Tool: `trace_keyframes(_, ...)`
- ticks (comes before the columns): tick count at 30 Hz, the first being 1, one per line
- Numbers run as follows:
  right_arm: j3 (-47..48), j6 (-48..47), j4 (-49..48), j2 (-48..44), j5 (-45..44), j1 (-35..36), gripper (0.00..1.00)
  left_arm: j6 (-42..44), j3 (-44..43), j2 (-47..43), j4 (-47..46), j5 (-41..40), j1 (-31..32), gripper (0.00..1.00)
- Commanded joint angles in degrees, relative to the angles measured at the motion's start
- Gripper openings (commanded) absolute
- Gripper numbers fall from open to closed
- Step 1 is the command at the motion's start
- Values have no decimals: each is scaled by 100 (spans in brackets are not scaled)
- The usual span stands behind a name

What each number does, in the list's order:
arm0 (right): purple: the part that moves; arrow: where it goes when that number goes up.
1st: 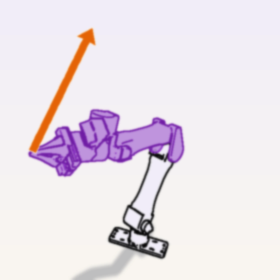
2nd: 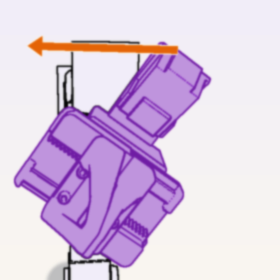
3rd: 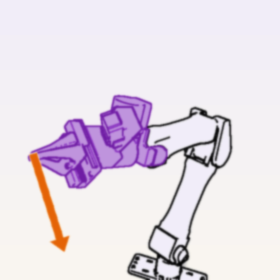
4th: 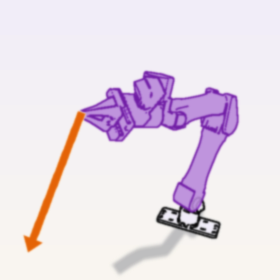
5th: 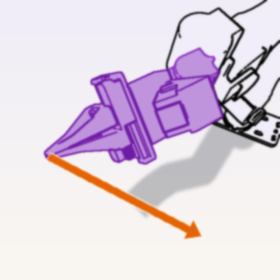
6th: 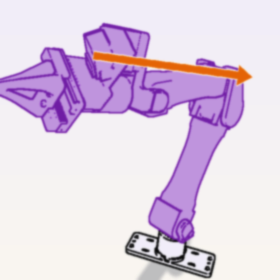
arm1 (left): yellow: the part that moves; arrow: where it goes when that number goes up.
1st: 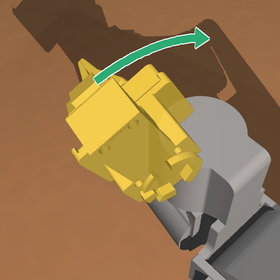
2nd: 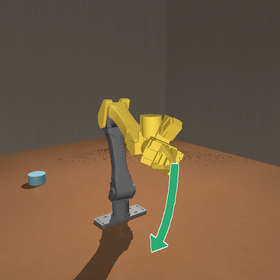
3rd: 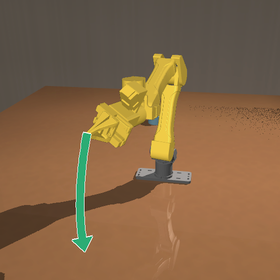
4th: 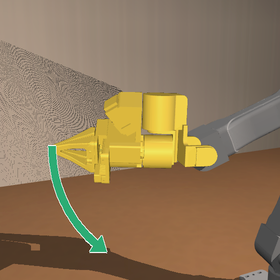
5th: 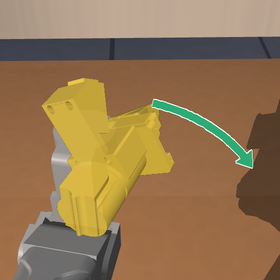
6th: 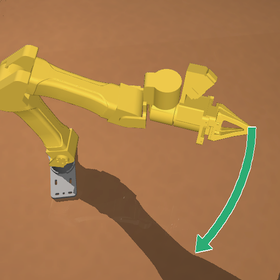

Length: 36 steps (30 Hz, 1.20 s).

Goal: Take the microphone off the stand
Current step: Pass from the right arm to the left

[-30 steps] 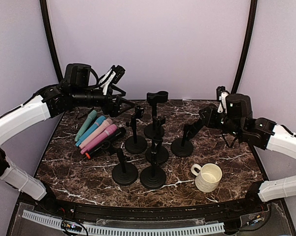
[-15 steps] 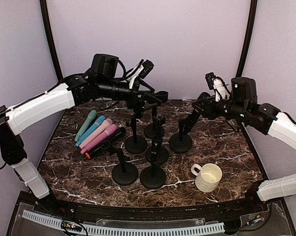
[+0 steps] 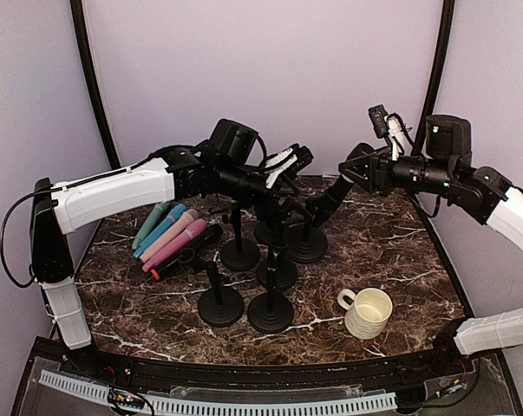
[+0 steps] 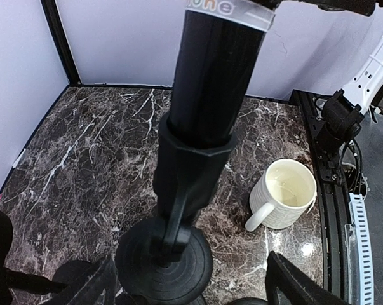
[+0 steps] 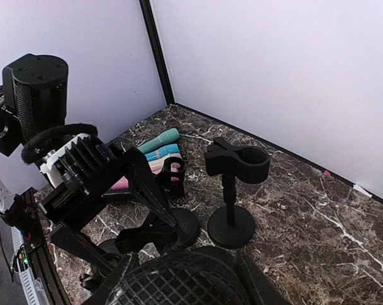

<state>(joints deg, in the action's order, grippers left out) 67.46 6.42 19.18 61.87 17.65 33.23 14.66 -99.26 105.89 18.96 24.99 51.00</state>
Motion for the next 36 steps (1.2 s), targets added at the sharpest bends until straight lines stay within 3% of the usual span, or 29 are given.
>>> trace_keyframes(1, 529, 240, -813, -89, 520, -19, 10, 168, -159, -2, -139, -103, 49, 83)
trace_keyframes(10, 750, 322, -758, 42, 699, -18, 10, 236, -192, 134, -330, -112, 70, 79)
trace_keyframes(18, 872, 293, -569, 130, 769, -19, 10, 124, -162, 214, -693, 157, 77, 60)
trace_keyframes(22, 889, 265, -509, 118, 750, -19, 10, 76, -202, 274, -787, 277, 88, 46)
trace_keyframes(27, 887, 277, -509, 110, 793, -18, 10, 64, -207, 321, -777, 283, 97, 43)
trace_keyframes(32, 913, 258, -488, 109, 798, -19, 10, 82, -268, 396, -716, 245, 101, 49)
trace_keyframes(36, 928, 247, -468, 89, 770, -19, 10, 120, -286, 430, -662, 216, 112, 39)
